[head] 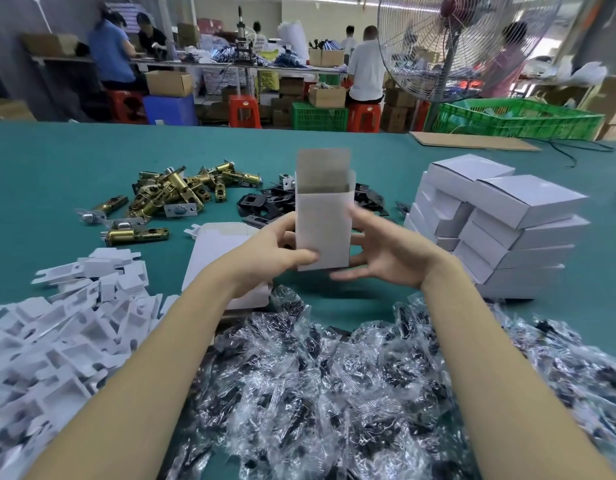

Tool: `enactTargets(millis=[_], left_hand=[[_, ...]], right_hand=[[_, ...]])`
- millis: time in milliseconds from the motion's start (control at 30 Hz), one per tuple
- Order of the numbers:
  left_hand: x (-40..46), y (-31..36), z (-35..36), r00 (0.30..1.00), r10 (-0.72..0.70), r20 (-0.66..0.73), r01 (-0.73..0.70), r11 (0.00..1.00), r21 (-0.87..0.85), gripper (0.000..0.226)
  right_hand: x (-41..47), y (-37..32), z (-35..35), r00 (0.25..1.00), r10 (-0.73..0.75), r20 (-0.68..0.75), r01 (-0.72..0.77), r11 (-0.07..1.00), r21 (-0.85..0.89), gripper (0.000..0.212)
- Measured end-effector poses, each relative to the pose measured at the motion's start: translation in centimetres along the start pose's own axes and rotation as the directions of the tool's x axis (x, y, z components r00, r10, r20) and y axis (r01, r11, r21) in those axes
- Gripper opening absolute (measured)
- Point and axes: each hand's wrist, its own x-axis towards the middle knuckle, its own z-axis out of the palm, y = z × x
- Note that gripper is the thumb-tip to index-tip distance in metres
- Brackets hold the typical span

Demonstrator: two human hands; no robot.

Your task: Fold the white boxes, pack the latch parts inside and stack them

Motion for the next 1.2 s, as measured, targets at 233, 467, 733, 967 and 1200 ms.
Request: enactTargets(millis=[233,467,733,967,1200], left_hand=[[0.0,-0.3,0.8,0.997,-0.043,0.069,0.031,0.987,0.157,0.056],[-0.1,-0.2,0.6,0.999,-0.012,0.042,0.006,0.987,0.161,0.053],[0.3,2.5,-0.4,0.963,0.143,-0.229,-0.162,0.985,-0.065,0.031],[0.7,2.5,-0.1,0.944,0.132,-0.303,-0.167,0.982,-0.093,0.005],[0.9,2.4,0.0,0.896,0.155,-0.416,-0.238,0.959,-0.155,0.032]], right_hand=[[0.7,0.3,-0.1,0.986,0.158,-0.055,-0.151,0.983,0.102,0.08],[1.2,0.2,0.6,0.978,0.167,-0.123,-0.152,0.981,0.117,0.062],[1.4,0.5,0.3,0.963,0.199,-0.184,-0.145,0.951,0.274,0.053],[1.5,0.2,1.1,0.966,0.189,-0.177,-0.157,0.971,0.178,0.051],[1.6,-0.2,1.6,0.957,0.218,-0.189,-0.212,0.976,0.054,0.063]])
